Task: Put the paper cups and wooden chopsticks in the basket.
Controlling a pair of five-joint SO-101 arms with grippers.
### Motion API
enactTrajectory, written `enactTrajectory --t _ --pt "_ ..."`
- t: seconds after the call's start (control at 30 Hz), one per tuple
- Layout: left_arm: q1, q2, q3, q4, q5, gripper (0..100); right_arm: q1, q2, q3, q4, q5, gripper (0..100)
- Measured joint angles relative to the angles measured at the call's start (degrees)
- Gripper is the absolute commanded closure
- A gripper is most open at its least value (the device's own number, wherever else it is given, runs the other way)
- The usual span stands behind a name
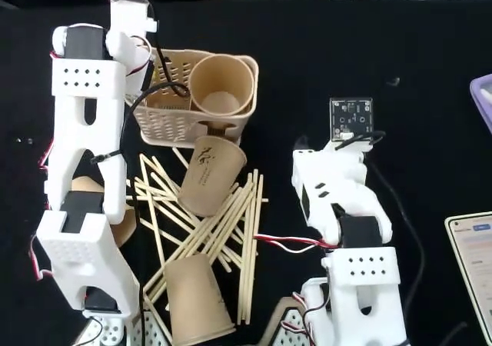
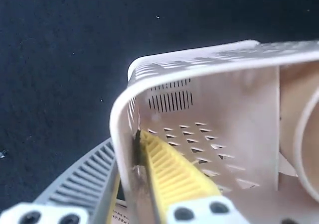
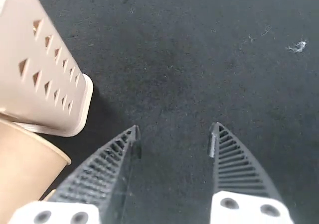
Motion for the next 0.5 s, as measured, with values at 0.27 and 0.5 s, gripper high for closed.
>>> enactTrajectory --t 0.27,0.5 --pt "0.09 0.09 5.01 -4.92 -0.09 74 0.00 0.00 0.00 0.00 0.00 77.0" --pt "-1.67 0.09 5.71 -9.58 1.93 73 0.00 0.00 0.44 0.00 0.00 76.9"
